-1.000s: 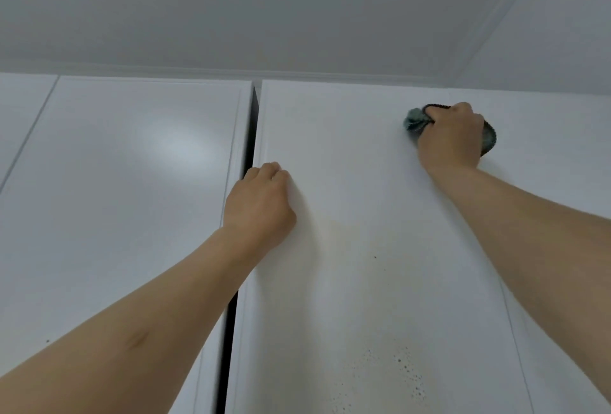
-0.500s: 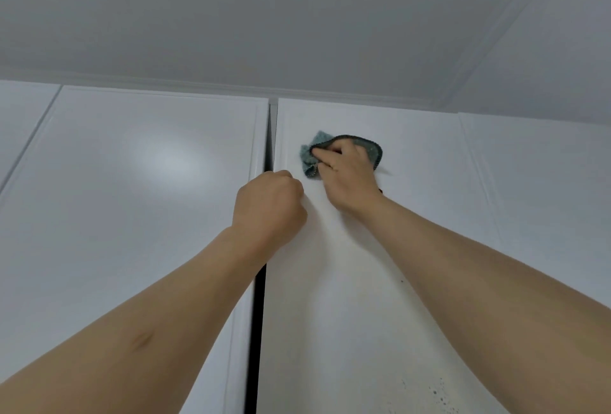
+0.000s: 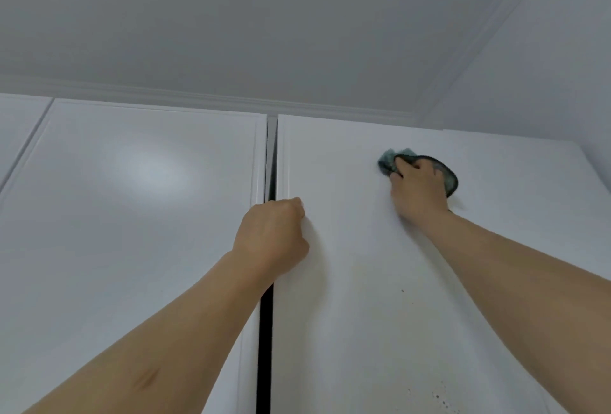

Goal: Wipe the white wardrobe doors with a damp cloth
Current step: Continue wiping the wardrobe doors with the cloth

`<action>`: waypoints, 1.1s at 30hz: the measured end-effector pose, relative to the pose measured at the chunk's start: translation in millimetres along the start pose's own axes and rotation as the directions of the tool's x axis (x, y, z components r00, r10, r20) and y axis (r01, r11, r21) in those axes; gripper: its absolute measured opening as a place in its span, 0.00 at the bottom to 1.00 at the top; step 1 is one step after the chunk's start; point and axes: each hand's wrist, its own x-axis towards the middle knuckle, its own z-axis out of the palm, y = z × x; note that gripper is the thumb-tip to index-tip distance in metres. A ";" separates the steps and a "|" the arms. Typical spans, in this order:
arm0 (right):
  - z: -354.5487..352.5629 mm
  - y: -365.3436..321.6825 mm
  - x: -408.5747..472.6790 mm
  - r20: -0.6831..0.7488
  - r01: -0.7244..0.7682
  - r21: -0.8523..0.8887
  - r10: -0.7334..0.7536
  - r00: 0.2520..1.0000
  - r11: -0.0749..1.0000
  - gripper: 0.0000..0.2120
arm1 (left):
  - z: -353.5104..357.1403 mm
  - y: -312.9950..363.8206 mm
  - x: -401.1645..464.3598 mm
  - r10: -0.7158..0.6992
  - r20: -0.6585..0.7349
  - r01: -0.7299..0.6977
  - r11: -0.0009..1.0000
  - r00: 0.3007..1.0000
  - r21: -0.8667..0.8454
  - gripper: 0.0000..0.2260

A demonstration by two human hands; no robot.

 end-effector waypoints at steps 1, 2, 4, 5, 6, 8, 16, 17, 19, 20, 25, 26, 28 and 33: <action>1.7 -12.6 1.5 0.003 -0.069 -0.038 0.070 0.998 0.997 0.22 | 1.2 -1.2 0.3 0.003 -0.001 -0.003 1.000 1.000 0.005 0.12; 4.4 -27.1 -0.8 -0.009 -0.106 -0.046 0.105 0.994 0.993 0.22 | 2.4 -2.4 1.2 0.007 -0.009 -0.007 1.000 1.000 0.010 0.12; 16.3 -57.8 -15.2 -0.036 -0.028 -0.074 0.025 0.999 0.997 0.23 | 3.6 -4.4 2.4 0.005 -0.023 -0.004 0.999 1.000 0.045 0.11; 22.8 -69.0 -26.9 -0.059 0.054 -0.096 -0.060 0.996 0.994 0.22 | 3.6 -3.6 4.3 0.007 -0.034 -0.005 0.997 0.999 0.071 0.11; 29.4 -77.1 -38.5 -0.063 0.155 -0.105 -0.162 0.985 0.982 0.22 | 3.3 -2.4 6.6 0.004 -0.046 0.000 0.995 0.999 0.100 0.10; 33.5 -86.8 -60.7 0.016 0.365 -0.070 -0.365 0.931 0.928 0.23 | 0.1 3.1 11.0 -0.012 -0.070 0.022 0.989 0.997 0.144 0.07; 6.8 -25.3 -57.3 0.143 0.356 0.029 -0.356 0.924 0.934 0.19 | -5.1 30.5 11.3 -0.066 -0.059 0.079 0.966 0.996 0.246 0.05; 3.8 -11.1 -50.3 0.121 0.282 0.002 -0.281 0.952 0.959 0.20 | -3.3 35.0 11.5 -0.057 -0.056 0.070 0.961 0.997 0.268 0.04; -1.5 14.8 -40.3 0.096 0.164 -0.042 -0.160 0.982 0.986 0.19 | 1.0 39.6 12.5 -0.048 -0.058 0.064 0.948 0.997 0.313 0.07; -4.8 28.3 -35.5 0.088 0.097 -0.045 -0.093 0.992 0.994 0.19 | 3.5 43.0 14.9 -0.041 -0.068 0.061 0.940 0.997 0.334 0.10; -13.9 61.6 -6.4 0.146 -0.104 -0.010 0.104 0.984 0.995 0.28 | 6.1 56.9 33.3 -0.055 -0.075 0.077 0.937 0.996 0.340 0.09; -15.1 60.9 1.3 0.180 -0.108 -0.048 0.115 0.977 0.993 0.27 | 7.3 57.7 37.4 -0.028 -0.085 0.055 0.939 0.996 0.339 0.08; -15.6 55.5 16.1 0.206 -0.095 -0.104 0.115 0.972 0.990 0.25 | 10.7 56.8 43.9 0.021 -0.082 0.006 0.951 0.996 0.310 0.07; -1.0 16.0 39.8 0.159 0.055 -0.182 -0.026 0.987 0.982 0.24 | 14.2 49.8 44.9 0.020 -0.105 0.001 0.979 0.994 0.202 0.05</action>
